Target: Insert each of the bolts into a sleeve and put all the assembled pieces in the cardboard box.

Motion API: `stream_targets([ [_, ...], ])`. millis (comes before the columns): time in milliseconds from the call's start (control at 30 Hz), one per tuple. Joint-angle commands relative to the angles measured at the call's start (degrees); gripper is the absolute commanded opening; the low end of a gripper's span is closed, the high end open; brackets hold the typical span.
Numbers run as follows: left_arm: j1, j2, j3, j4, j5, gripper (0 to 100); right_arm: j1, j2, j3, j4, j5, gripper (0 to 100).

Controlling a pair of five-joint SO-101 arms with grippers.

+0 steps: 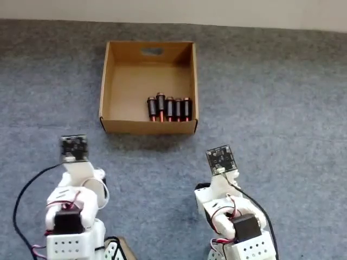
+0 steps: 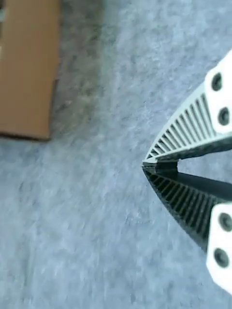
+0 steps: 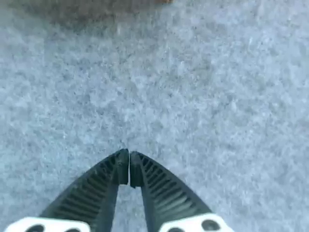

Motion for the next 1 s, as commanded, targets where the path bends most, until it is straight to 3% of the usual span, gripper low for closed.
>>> stream_targets([
  [0,5.76,-1.19,2.77,-0.79,0.35,1,0.57,-0.75,7.78,0.48,0.53,0.9],
  [267,6.99,-1.1,2.86,1.58,0.35,1,1.1,-0.84,7.78,0.48,0.53,0.9],
  [533,6.99,-1.1,2.86,1.58,0.35,1,17.63,-0.92,7.78,0.48,0.53,0.9],
  [967,7.16,-1.45,2.86,1.58,0.35,1,15.78,-0.84,7.78,0.48,0.53,0.9],
])
